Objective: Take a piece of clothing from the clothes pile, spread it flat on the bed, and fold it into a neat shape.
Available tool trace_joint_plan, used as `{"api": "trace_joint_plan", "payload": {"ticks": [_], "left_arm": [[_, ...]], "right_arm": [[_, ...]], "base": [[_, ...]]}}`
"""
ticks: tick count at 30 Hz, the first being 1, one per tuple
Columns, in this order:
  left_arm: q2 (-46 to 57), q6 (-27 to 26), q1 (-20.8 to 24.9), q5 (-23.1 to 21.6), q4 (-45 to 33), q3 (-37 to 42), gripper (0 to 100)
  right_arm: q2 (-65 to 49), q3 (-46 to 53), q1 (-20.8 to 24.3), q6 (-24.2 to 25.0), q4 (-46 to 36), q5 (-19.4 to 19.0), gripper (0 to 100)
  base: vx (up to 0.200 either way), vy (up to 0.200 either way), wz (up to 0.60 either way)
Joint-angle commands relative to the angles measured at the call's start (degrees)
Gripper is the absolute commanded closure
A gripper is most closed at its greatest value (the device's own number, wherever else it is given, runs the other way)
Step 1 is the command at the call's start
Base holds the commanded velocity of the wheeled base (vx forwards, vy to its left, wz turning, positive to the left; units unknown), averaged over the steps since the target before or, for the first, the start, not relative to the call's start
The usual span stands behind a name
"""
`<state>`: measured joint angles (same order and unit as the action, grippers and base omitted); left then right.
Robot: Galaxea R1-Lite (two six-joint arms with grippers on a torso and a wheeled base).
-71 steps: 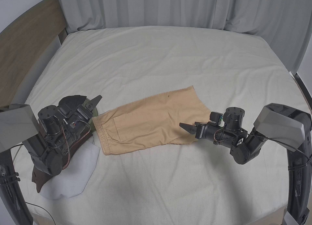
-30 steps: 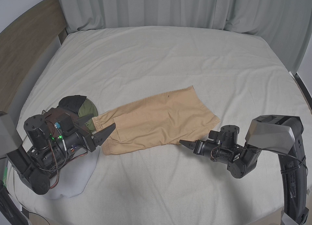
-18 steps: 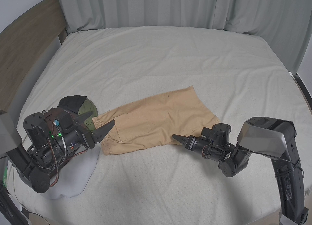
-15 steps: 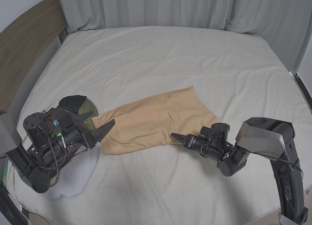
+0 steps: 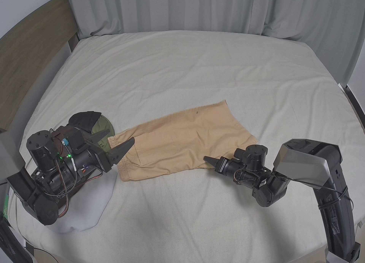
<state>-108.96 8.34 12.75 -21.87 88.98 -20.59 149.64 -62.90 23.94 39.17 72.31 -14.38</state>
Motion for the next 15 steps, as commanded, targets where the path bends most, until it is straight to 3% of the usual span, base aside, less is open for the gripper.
{"api": "trace_joint_plan", "payload": {"ticks": [1, 15], "left_arm": [[0.3, 0.1, 0.1, -0.1, 0.1, -0.1, 0], [0.1, -0.1, 0.3, 0.1, 0.0, -0.2, 0]], "right_arm": [[0.4, 0.0, 0.1, -0.1, 0.4, -0.1, 100], [-0.6, 3.0, 0.0, -0.1, 1.9, 0.0, 100]], "base": [[0.000, 0.000, 0.00], [0.000, 0.000, 0.00]]}}
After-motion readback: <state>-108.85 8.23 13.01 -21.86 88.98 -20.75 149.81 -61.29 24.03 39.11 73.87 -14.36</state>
